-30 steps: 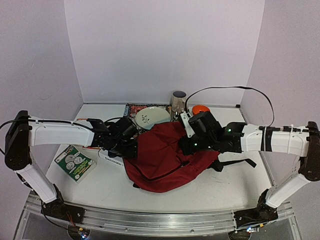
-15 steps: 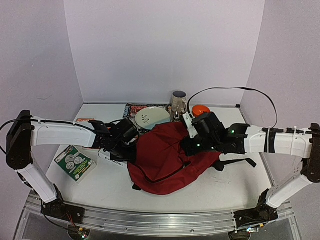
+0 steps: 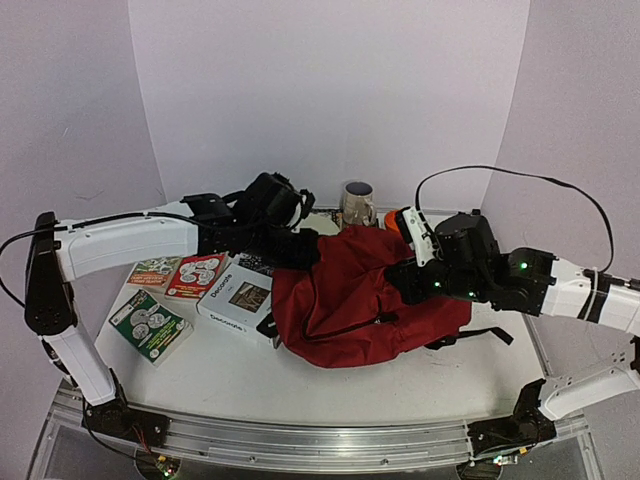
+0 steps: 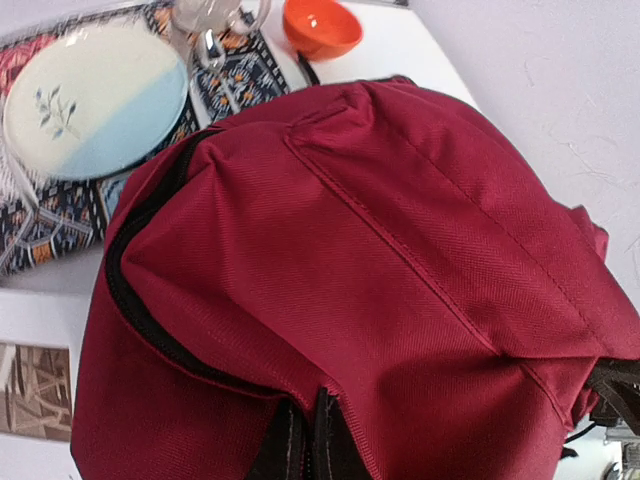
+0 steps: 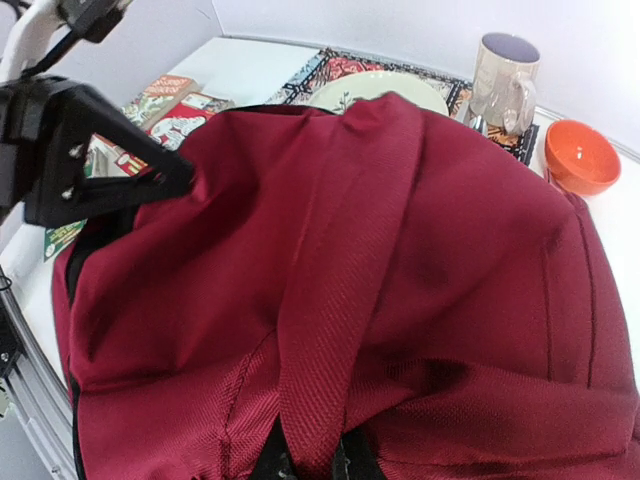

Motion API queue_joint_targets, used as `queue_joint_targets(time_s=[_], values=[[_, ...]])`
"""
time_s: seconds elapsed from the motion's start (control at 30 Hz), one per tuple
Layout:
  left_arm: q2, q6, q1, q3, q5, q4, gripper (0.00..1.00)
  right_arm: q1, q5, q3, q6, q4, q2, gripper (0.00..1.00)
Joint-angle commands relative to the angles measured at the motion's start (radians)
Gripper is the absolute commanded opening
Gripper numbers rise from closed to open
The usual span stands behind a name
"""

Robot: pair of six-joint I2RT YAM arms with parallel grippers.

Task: Pack the student bag
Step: Adjust the student bag at the center of the board.

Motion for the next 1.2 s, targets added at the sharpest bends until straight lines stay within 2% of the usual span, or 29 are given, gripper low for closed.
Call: queue_joint_targets(time_s=[0.0, 0.23, 0.5, 0.63, 0.77, 0.9, 1.17], values=[[0.064, 0.140, -0.007, 0.094, -0.041, 0.059, 0.00, 0.004, -0.014, -0.002, -0.028, 0.061, -0.061, 0.00], [0.197, 0.226, 0.006, 0.124, -0.181, 0.080, 0.00, 0.004, -0.037, -0.030, 0.001, 0.110, 0.002, 0.00], [0.315, 0.258, 0.061, 0.128, -0.264, 0.161, 0.03, 0.004, -0.063, -0.035, 0.113, 0.211, 0.154, 0.00], [0.311, 0.253, 0.071, 0.100, -0.304, 0.195, 0.13, 0.004, -0.029, -0.004, 0.211, 0.224, 0.240, 0.00], [0.242, 0.237, 0.067, 0.023, -0.306, 0.232, 0.33, 0.004, -0.006, 0.030, 0.292, 0.234, 0.302, 0.00], [0.139, 0.230, 0.042, -0.075, -0.316, 0.270, 0.47, 0.004, 0.015, 0.062, 0.331, 0.234, 0.332, 0.00], [-0.016, 0.217, -0.073, -0.232, -0.343, 0.317, 0.59, 0.004, 0.048, 0.086, 0.328, 0.234, 0.320, 0.00]])
